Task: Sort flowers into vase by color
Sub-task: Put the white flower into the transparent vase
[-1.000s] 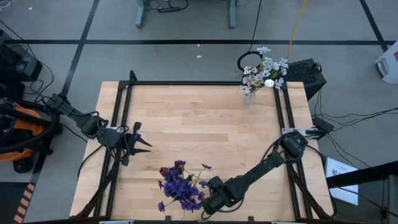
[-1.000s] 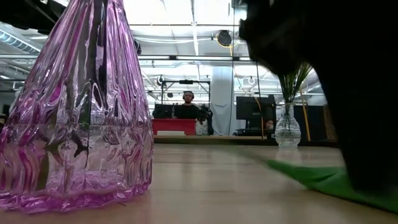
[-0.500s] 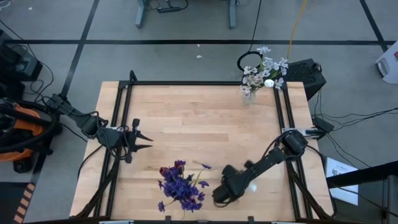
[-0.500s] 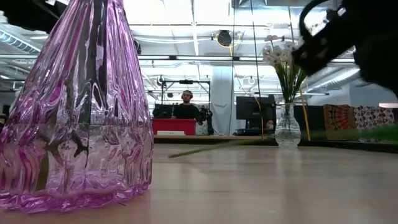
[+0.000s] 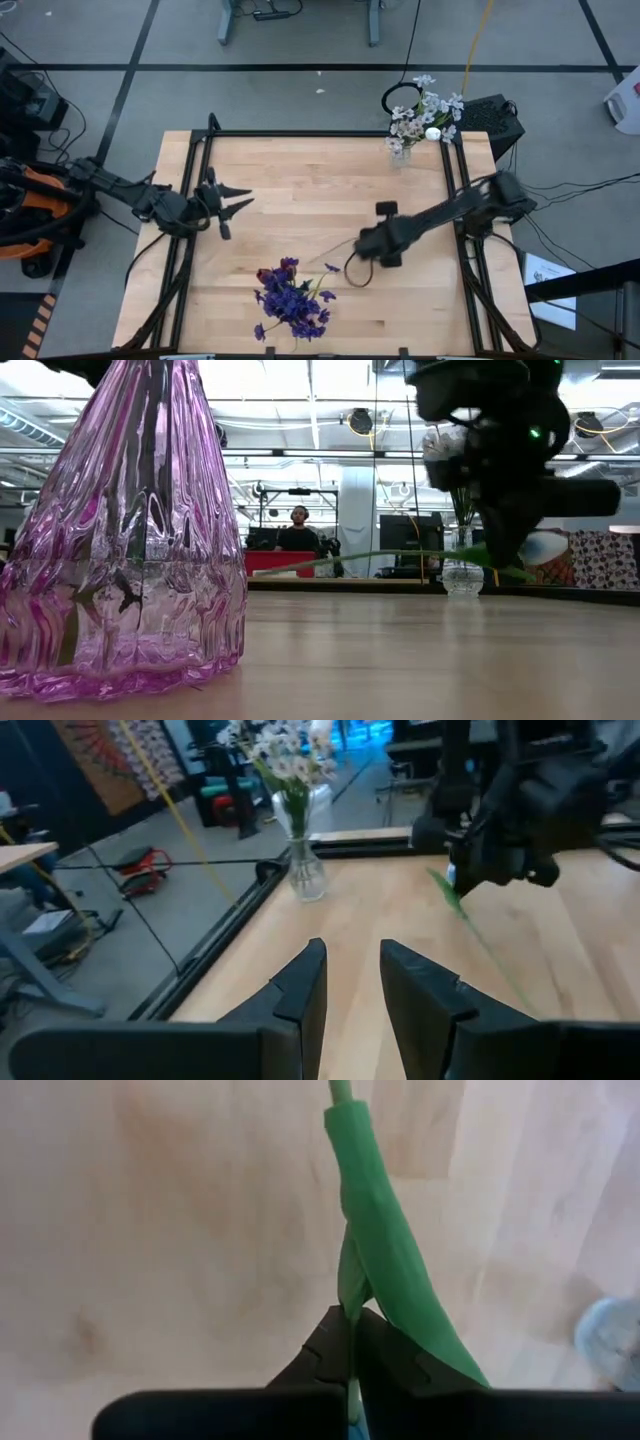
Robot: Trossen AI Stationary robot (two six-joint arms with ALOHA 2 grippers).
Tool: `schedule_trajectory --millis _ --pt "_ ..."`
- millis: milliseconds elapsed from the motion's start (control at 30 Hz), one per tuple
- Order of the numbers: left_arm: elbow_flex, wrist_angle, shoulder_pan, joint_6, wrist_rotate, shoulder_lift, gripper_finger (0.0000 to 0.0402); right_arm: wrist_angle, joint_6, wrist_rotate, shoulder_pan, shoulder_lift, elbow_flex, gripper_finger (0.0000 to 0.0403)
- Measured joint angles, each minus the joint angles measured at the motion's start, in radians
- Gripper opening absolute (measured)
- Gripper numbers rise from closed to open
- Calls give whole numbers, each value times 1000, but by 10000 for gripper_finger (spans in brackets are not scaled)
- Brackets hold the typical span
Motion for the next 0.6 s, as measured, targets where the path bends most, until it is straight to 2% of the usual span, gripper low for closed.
schedule_trajectory --millis 133,267,433,600 --pt "0 11 35 -12 0 43 102 226 -198 -56 -70 -209 -232 1" --pt "0 11 73 -116 -1 96 102 335 -436 -71 -123 -355 -349 1" --pt "0 12 102 -241 5 160 102 413 -697 -71 -173 -421 -392 24" --pt "0 26 122 -301 22 222 102 465 -725 -70 -204 -421 -394 62"
